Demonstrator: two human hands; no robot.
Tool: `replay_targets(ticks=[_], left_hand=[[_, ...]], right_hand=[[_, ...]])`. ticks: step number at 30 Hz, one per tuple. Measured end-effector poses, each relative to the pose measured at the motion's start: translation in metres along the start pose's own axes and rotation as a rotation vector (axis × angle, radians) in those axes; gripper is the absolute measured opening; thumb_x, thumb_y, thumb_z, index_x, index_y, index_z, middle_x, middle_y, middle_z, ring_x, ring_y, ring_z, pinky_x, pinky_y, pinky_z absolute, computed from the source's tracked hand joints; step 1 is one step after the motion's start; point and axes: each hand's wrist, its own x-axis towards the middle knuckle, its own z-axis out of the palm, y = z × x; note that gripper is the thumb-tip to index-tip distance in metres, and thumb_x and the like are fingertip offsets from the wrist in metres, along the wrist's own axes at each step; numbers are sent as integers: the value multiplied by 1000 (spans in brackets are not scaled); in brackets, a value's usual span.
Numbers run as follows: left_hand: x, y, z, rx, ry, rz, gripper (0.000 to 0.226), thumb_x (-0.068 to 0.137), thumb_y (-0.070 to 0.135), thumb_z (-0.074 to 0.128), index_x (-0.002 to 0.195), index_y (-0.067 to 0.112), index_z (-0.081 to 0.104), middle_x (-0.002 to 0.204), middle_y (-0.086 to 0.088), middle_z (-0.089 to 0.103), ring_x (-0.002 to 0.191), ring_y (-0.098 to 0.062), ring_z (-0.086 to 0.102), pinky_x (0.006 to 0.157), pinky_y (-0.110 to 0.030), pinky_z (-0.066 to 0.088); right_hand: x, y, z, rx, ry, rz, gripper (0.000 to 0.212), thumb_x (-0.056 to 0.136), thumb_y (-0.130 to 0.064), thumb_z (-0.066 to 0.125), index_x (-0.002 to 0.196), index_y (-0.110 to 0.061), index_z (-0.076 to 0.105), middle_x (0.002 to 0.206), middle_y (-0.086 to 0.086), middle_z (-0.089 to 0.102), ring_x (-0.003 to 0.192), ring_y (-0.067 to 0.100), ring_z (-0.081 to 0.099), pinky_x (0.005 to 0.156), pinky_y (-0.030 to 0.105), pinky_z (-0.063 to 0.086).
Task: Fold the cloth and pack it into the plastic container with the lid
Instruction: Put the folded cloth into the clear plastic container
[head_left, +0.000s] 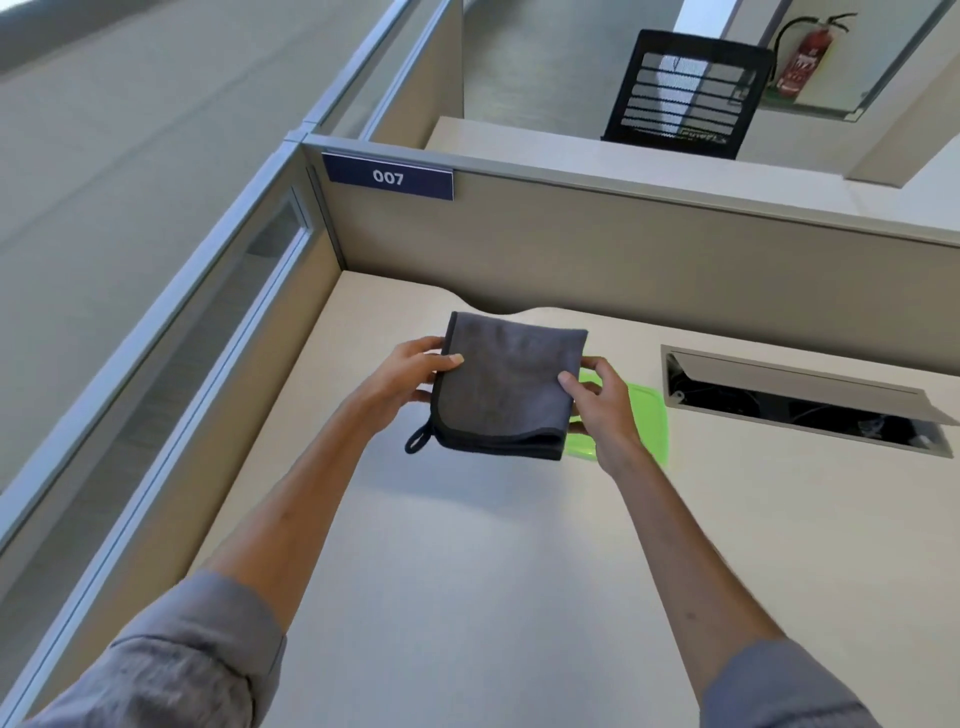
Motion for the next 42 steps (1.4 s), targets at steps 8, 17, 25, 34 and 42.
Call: replay_targets(ticks=[8,17,25,34,42], left_hand=[[61,7,-11,8,110,1,43,107,17,69,148,6,63,126,-11,79,112,-25,77,83,-35,64],[86,-28,-4,463,265,156,44,102,23,77,143,12,66,133,-8,76,124,-28,70,101,-49,65],[85,-46,-8,851,300,241,30,101,23,77,127,15,67,131,-9,71,136,-31,48,110,-48,44],[79,-53,3,1140,387,216,41,92,31,85,127,12,74,153,-7,46,134,-31,51,106,-43,50],[65,-39,-1,831,660,326,35,101,45,66,112,15,80,139,3,61,111,-28,70,65,-36,51]], right_hand=[[57,-13,25,-53,-24,92,28,100,-13,69,128,-13,65,103,16,76,76,26,73,59,37,64],[60,11,39,-383,123,-13,24,88,-4,74,111,-11,73,104,4,80,93,28,76,74,33,57],[47,36,47,-698,215,-142,25,87,-13,81,109,-18,72,109,5,76,113,37,57,89,43,48],[43,41,47,-1123,118,-238,36,94,-20,76,126,-18,60,111,10,80,101,43,74,72,43,53],[29,39,41,-811,161,-272,34,98,-29,74,129,-16,67,126,4,80,111,38,74,87,42,57]])
